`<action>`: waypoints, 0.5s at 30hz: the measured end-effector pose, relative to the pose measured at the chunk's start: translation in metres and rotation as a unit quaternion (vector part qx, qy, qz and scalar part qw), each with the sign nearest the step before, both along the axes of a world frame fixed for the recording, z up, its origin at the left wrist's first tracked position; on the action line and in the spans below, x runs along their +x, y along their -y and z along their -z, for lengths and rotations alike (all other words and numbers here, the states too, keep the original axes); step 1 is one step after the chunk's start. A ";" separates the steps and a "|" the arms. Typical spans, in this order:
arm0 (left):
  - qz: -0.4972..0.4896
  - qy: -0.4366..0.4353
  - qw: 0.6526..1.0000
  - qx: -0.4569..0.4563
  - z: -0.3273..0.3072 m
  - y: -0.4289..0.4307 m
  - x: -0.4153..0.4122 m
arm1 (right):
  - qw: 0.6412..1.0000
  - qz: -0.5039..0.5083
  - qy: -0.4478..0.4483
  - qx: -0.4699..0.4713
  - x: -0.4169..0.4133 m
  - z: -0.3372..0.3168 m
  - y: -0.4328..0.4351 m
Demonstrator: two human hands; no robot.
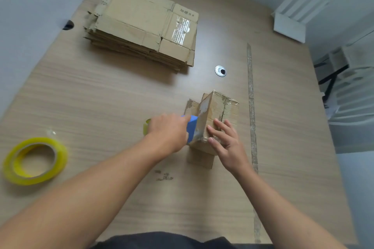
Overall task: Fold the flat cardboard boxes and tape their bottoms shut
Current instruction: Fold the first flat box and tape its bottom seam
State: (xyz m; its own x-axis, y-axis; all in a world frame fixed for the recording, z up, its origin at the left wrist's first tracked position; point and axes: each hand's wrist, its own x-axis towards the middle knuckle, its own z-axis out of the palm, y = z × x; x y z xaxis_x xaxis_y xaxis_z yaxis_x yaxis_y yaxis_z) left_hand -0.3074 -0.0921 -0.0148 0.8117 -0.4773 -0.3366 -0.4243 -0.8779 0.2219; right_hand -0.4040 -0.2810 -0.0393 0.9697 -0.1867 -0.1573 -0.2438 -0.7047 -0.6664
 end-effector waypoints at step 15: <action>-0.148 0.045 0.987 0.034 0.072 -0.086 -0.019 | 0.990 -0.042 0.075 -0.113 -0.002 -0.015 0.014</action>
